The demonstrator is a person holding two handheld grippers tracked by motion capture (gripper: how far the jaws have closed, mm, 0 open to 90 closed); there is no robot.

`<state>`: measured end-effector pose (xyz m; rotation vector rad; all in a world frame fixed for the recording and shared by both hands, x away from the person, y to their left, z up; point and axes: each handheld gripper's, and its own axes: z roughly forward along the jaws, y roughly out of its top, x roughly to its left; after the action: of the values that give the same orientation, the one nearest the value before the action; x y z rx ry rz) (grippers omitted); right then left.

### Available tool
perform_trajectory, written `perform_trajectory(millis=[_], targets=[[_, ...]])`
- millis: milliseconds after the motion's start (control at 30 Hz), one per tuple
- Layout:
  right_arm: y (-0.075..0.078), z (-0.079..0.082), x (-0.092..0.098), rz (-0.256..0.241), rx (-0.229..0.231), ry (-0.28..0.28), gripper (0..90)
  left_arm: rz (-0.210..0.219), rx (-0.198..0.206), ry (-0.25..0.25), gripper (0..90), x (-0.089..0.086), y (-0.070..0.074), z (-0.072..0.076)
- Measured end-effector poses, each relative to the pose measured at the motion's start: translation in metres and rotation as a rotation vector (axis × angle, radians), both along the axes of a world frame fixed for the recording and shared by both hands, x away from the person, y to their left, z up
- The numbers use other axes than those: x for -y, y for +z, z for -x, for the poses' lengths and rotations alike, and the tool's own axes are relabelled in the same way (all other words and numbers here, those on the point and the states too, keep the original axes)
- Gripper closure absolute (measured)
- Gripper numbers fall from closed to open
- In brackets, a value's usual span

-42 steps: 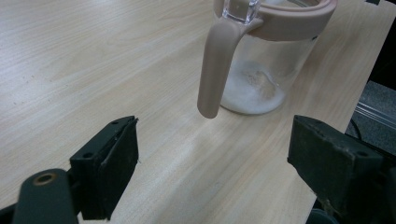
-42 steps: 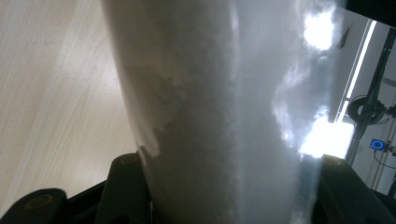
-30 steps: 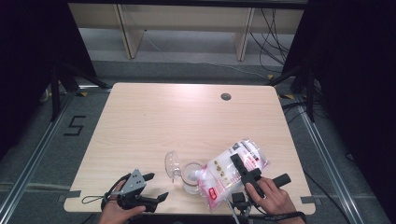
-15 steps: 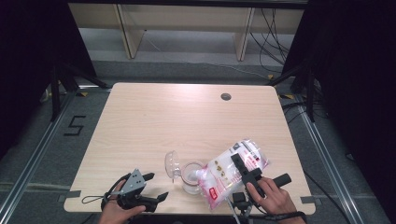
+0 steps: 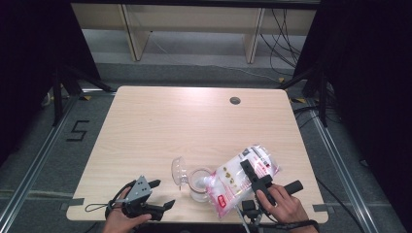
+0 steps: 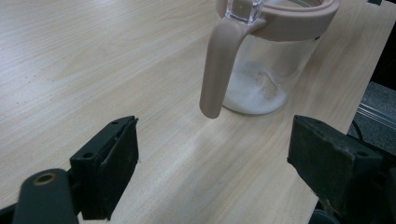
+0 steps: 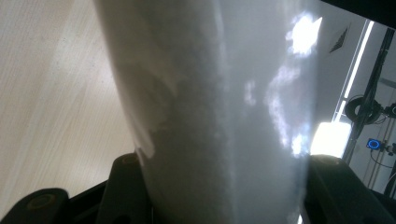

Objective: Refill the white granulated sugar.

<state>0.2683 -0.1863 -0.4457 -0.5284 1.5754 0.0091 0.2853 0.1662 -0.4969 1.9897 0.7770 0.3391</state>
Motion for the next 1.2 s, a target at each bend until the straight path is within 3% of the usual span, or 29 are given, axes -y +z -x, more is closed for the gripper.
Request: perform_trajectory(millis=[100,200,267,333,467,500,533,633,867,1200], targets=[[0.0005,0.0002,-0.0002,0.002,0.018,0.012,53.2,0.037,-0.005,0.01,15.9,0.0024,-0.0004,0.0015],[-0.0008,0.0007,0.0003,-0.01,0.011,0.003,53.3,0.039,0.002,0.011,15.9,0.0032,-0.001,0.0017],[0.0013,0.0009,-0.0007,0.012,0.024,0.017,53.4,0.022,-0.002,0.013,15.9,0.0027,-0.0002,0.0022],[-0.0005,0.0013,0.0001,-0.013,0.016,0.008,53.4,0.028,-0.002,0.016,15.9,0.0033,-0.0005,0.0023],[0.0003,0.0007,-0.0006,0.002,0.018,0.02,53.6,0.033,0.0,0.015,15.9,0.003,-0.0007,0.0018],[0.0002,0.0006,-0.0005,0.001,0.017,0.02,53.6,0.018,0.002,0.014,15.9,0.0022,-0.0001,0.0018],[0.0002,0.0005,-0.0004,0.002,0.017,0.021,53.6,0.034,0.004,0.017,15.9,0.0032,-0.0009,0.0019],[-0.0012,0.0003,0.0003,-0.012,0.006,0.01,53.7,0.027,0.001,0.016,15.9,0.0031,-0.0004,0.0022],[0.0003,0.0002,-0.0004,0.015,0.016,0.024,53.9,0.03,0.003,0.014,15.9,0.0029,-0.0005,0.0019],[-0.0003,0.0008,-0.0008,-0.004,0.021,0.018,54.1,0.025,0.001,0.017,15.9,0.0032,-0.0003,0.0022]])
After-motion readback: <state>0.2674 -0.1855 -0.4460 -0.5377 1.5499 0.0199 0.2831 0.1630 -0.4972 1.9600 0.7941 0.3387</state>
